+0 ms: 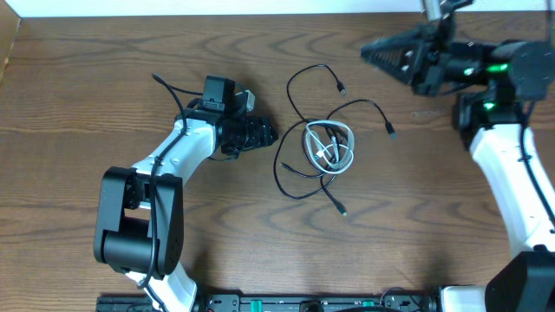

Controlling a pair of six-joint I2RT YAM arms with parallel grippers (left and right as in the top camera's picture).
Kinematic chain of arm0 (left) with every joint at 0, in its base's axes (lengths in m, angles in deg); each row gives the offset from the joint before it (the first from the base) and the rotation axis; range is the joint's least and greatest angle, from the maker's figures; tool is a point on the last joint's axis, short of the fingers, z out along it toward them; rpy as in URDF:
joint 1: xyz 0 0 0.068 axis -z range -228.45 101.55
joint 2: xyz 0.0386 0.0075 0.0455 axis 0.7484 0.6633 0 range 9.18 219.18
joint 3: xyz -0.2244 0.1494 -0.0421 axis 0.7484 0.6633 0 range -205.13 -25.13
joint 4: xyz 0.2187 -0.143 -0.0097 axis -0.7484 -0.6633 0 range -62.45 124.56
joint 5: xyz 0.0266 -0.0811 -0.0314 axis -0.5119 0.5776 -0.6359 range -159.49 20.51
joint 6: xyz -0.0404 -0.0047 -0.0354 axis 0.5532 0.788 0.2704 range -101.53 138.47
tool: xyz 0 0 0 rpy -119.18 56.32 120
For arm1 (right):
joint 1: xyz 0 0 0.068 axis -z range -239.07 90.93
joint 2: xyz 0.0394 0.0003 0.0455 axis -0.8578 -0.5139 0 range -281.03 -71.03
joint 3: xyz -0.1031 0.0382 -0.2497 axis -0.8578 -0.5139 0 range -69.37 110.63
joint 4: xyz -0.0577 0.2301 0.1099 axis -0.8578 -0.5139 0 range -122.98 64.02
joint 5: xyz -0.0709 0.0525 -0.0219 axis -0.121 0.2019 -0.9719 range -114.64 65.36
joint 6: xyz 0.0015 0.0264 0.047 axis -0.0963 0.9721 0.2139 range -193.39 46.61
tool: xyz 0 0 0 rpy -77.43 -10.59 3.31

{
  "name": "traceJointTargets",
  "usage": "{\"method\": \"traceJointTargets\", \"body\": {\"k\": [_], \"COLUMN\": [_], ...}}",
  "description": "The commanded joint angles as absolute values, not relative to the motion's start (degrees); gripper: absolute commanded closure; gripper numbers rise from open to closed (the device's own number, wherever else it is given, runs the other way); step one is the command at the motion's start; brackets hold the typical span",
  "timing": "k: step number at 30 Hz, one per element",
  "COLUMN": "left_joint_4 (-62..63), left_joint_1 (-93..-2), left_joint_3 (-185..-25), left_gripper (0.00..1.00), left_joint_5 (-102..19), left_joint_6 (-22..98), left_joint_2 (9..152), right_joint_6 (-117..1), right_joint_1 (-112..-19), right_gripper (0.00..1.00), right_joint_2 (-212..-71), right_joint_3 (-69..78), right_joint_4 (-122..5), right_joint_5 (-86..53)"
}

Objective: Untangle cables

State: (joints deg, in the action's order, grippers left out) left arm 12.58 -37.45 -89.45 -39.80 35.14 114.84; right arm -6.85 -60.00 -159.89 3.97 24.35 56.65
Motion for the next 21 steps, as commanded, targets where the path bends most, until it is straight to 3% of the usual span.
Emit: {"method": "traceJointTargets", "body": {"k": [1,7,14,17,21], "left_joint_4": [12.60,12.62,12.58,12.58,12.58], "left_joint_1": [-37.73,-37.73,-37.73,-37.71,-37.71], "left_joint_3": [-89.86,-89.86,-89.86,-89.86,-89.86], "left_gripper": [0.25,0.25,0.25,0.25,0.25], "left_joint_5": [-39.49,-39.49,-39.47,-39.47,-39.49], "left_joint_6": [34.57,34.59,34.59,34.59,34.57], "left_joint_2": [115.65,115.65,115.65,115.65,115.65], "right_joint_6": [-8.16,-9.30,-24.86,-36.49,-53.06], "right_joint_1": [-55.59,-51.09,-50.80,-50.80,-51.04], "right_gripper": [0.99,0.99,0.98,0.77,0.56], "right_joint_2": [-159.00,-159.02,-159.11,-159.11,-159.11], "right_joint_3": [8.71,10.39,6.74,4.58,2.15], "right_joint_4": [21.09,15.60,-2.80,-16.07,-36.55], "right_joint_5": [54.99,60.13,59.82,53.70,39.23]}}
